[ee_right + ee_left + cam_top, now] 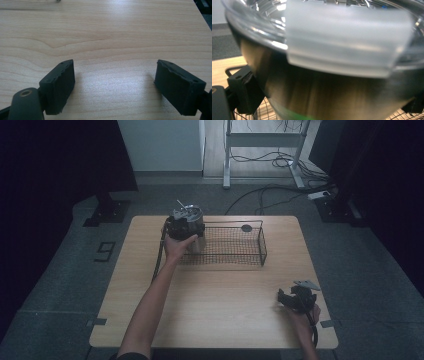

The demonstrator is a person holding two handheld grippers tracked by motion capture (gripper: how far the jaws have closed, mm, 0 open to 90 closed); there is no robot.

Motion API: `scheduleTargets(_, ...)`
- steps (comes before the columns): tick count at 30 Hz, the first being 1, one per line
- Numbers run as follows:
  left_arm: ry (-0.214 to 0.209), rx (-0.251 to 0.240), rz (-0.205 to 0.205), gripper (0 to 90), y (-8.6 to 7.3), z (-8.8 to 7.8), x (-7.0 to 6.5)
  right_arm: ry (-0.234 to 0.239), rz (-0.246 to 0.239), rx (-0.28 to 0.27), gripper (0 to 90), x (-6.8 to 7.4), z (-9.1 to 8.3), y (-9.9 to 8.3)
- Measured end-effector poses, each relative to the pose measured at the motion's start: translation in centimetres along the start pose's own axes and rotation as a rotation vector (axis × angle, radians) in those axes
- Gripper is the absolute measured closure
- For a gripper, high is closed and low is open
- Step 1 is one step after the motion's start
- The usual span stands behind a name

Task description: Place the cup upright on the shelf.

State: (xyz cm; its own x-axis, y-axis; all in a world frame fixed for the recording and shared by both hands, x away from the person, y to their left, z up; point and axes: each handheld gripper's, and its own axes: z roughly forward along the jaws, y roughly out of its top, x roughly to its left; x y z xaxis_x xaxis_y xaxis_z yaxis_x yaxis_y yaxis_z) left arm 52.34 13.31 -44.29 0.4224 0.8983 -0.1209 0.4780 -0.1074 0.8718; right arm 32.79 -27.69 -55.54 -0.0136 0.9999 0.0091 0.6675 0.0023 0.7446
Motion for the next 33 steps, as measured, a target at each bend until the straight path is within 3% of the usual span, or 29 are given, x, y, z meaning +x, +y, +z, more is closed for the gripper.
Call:
scheduleTargets(20,0.038,0.059,-0.007,3.8,-2.1,1.7,0.1,0.0,0.0,0.0,16.3,0.0,0.0,0.0)
scheduleTargets(27,0.04,0.056,-0.004,3.8,-2.5,1.7,0.0,0.001,-0.001,0.0,16.4,0.0,0.0,0.0)
scheduleTargets(33,0.034,0.061,0.053,3.3,-3.2,1.5,-0.4,0.001,0.0,0.0,16.4,0.0,0.0,0.0)
